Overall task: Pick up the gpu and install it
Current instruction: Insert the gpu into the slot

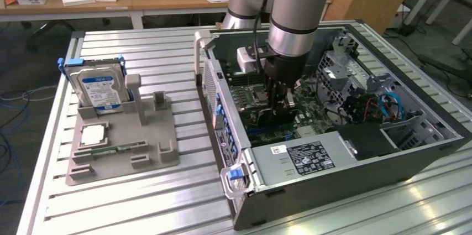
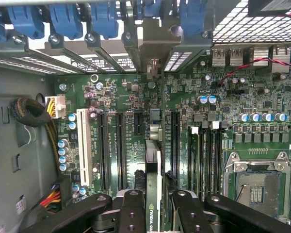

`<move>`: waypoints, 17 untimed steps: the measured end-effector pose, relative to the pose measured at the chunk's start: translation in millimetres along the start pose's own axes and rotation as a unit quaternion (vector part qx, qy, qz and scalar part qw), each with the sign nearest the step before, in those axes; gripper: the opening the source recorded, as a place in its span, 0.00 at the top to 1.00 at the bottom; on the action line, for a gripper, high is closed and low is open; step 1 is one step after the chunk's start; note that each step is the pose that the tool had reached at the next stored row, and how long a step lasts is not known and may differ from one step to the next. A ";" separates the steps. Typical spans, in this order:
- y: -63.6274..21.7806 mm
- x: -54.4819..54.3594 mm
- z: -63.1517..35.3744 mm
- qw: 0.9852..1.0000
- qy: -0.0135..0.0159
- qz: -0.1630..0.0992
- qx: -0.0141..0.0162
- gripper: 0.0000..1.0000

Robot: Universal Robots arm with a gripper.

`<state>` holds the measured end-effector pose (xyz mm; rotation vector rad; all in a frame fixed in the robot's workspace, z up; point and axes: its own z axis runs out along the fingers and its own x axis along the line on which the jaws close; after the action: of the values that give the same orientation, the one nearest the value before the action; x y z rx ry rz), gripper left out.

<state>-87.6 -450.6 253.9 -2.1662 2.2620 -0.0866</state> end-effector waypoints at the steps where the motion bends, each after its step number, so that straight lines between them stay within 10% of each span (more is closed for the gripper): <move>1: 0.0 0.0 -0.7 1.000 0.000 0.000 0.000 0.74; 17: 0.2 -0.2 3.6 1.000 0.000 0.000 0.000 0.74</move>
<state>-87.7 -450.6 250.2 -2.1656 2.2615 -0.0875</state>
